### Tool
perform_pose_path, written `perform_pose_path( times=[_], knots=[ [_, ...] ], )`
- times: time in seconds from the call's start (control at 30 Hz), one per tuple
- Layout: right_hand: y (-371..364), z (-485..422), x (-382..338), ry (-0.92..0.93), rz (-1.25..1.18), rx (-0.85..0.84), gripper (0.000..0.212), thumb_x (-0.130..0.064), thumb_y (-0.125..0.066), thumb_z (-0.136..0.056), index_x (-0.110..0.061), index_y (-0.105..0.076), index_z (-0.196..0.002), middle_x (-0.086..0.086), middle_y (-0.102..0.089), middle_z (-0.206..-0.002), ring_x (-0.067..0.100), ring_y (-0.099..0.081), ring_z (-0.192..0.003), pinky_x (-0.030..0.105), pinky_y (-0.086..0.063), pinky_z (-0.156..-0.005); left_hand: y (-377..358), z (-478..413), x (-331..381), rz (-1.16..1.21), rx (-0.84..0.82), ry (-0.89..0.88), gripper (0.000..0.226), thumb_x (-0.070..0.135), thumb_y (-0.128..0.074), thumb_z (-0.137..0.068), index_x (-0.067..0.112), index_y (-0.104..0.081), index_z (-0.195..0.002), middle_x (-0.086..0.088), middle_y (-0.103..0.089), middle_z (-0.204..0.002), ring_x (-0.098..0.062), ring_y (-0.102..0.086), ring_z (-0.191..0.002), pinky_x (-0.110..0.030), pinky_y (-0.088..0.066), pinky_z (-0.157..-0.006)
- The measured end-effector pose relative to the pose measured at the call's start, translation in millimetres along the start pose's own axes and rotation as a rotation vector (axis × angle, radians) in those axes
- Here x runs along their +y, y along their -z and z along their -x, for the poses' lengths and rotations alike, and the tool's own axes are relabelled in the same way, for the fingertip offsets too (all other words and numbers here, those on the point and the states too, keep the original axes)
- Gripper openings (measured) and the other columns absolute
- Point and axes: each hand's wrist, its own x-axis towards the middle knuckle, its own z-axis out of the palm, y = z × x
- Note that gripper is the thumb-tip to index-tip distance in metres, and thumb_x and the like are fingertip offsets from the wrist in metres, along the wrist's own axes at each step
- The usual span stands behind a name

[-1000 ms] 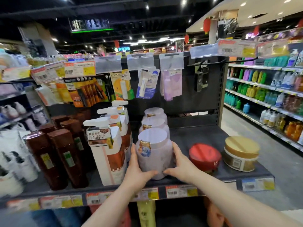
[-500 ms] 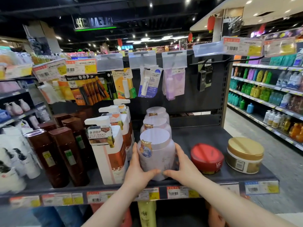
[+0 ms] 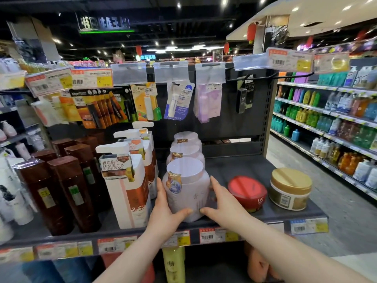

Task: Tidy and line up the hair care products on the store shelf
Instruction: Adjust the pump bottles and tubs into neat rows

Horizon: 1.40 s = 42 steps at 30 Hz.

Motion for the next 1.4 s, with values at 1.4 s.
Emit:
perform_pose_path(
  times=[1.4],
  knots=[
    [67.8, 2.5, 37.5, -0.152, 0.415, -0.062, 0.049, -0.05, -0.047, -0.087, -0.027, -0.046, -0.131, 0.0, -0.045, -0.142, 0.027, -0.035, -0.132, 0.049, -0.034, -0.107, 0.5, -1.7, 5.3, 0.021, 0.009, 0.081, 0.116, 0.021, -0.079, -0.07, 0.029, 0.006, -0.148, 0.004, -0.016, -0.156, -0.017, -0.02, -0.142, -0.036, -0.021, -0.114]
  ],
)
